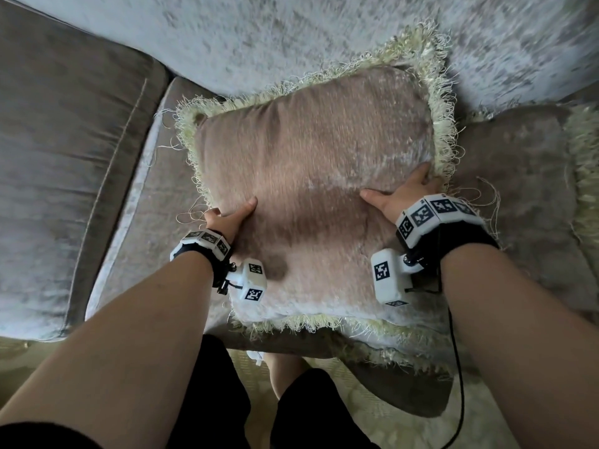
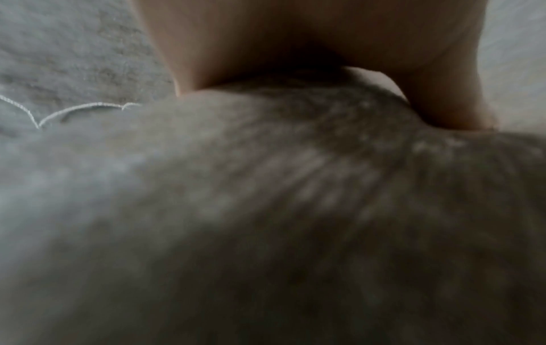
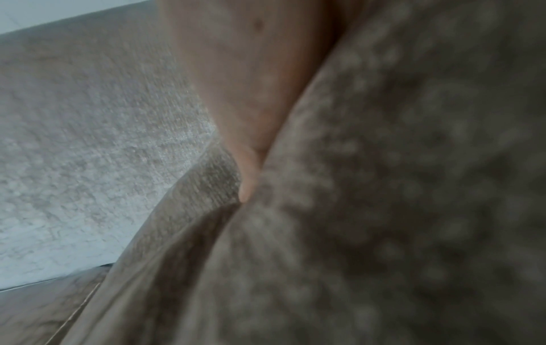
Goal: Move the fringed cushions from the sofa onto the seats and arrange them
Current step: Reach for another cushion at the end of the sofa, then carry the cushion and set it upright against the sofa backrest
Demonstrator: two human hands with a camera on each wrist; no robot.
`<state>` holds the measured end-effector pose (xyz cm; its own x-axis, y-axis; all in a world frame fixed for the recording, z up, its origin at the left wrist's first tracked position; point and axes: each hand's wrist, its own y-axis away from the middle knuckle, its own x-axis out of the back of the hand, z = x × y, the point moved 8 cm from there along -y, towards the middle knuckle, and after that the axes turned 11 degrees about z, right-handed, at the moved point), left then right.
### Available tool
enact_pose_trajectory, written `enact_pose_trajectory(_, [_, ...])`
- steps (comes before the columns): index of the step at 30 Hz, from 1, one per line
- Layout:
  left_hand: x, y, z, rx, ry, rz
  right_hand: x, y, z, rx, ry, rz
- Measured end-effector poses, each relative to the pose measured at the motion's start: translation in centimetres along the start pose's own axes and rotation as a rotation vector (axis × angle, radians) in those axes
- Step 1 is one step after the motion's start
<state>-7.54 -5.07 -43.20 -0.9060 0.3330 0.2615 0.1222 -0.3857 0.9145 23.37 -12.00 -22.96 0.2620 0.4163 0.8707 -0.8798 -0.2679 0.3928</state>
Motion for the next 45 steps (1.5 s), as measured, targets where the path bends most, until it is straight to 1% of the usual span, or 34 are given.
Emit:
enact_pose_trajectory(4, [-0.1,-0.5,-0.4,0.051,0.102,-0.021,0.2,0.2,0.1,0.015,-0.01,0.012])
enact_pose_trajectory(7, [-0.5,-3.1,-1.9,0.073,0.197,-0.042,0.0,0.4,0.1,0.023,-0.026,0.016])
enact_pose_trajectory(10, [-1.2,-4.1,-2.0,0.062,0.241,-0.075,0.0,0.4,0.4,0.023,-0.044,0.017])
enact_pose_trajectory(16, [-1.8,-1.8,-2.2,0.127,0.231,-0.201,0.2,0.5,0.8,0.019,-0.053,0.043])
enact_pose_trajectory(19, [-1.3,0.7,-1.2,0.091,0.273,-0.218,0.6,0.8,1.6,0.009,-0.084,0.048])
enact_pose_trajectory(21, [-0.8,1.7,-1.0,0.082,0.294,-0.217,0.7,0.7,2.3,0.014,-0.152,0.048])
enact_pose_trajectory(24, [0.6,3.2,-0.9,0.053,0.263,-0.237,1.4,1.2,3.3,0.02,-0.347,0.082])
enact_pose_trajectory(26, [1.7,4.4,-0.9,0.056,0.257,-0.235,2.1,1.9,4.5,-0.008,-0.477,0.113])
enact_pose_trajectory(28, [2.5,5.8,-0.5,0.057,0.261,-0.219,2.5,2.6,5.1,-0.027,-0.576,0.097])
enact_pose_trajectory(31, [4.9,9.3,1.1,0.031,0.258,-0.217,4.3,4.1,4.7,-0.028,-0.69,0.043])
enact_pose_trajectory(33, [6.7,10.6,1.9,0.005,0.241,-0.178,5.1,4.8,4.6,-0.034,-0.729,0.021])
enact_pose_trajectory(35, [9.1,12.9,3.5,-0.049,0.202,-0.136,6.3,6.4,4.8,-0.031,-0.752,0.01])
enact_pose_trajectory(38, [13.3,16.2,6.9,-0.164,0.248,-0.051,7.7,8.8,4.8,-0.026,-0.78,-0.008])
enact_pose_trajectory(41, [17.5,19.5,9.9,-0.244,0.266,-0.011,10.0,11.6,4.0,0.008,-0.845,0.014])
enact_pose_trajectory(45, [23.3,22.4,13.5,-0.349,0.287,0.053,14.4,14.9,2.2,0.087,-0.943,0.078])
